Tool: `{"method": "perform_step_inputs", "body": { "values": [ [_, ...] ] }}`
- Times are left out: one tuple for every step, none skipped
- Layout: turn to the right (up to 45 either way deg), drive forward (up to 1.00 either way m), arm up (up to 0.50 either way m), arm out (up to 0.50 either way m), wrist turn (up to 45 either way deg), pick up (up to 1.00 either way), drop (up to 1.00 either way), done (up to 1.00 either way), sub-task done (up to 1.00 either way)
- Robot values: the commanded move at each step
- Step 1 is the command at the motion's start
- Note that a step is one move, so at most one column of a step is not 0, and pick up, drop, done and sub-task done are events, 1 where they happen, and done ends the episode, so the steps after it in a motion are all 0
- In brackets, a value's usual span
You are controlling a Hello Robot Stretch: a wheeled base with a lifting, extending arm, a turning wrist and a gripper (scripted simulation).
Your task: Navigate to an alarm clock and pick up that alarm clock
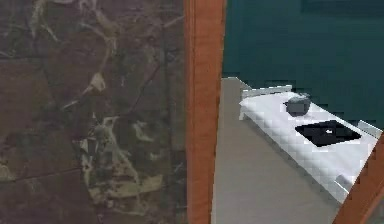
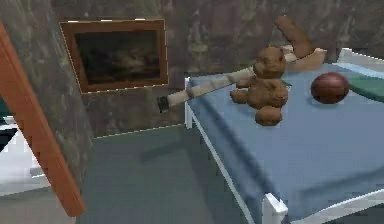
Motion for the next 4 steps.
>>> {"method": "perform_step_inputs", "body": {
  "values": [
    [-45.0, 0.0, 0.0, 0.0, 0.0, 0.0, 0.0, 0.0, 0.0],
    [-30.0, 0.0, 0.0, 0.0, 0.0, 0.0, 0.0, 0.0, 0.0],
    [0.0, 0.3, 0.0, 0.0, 0.0, 0.0, 0.0, 0.0, 0.0],
    [-18.0, 0.0, 0.0, 0.0, 0.0, 0.0, 0.0, 0.0, 0.0]
  ]
}}
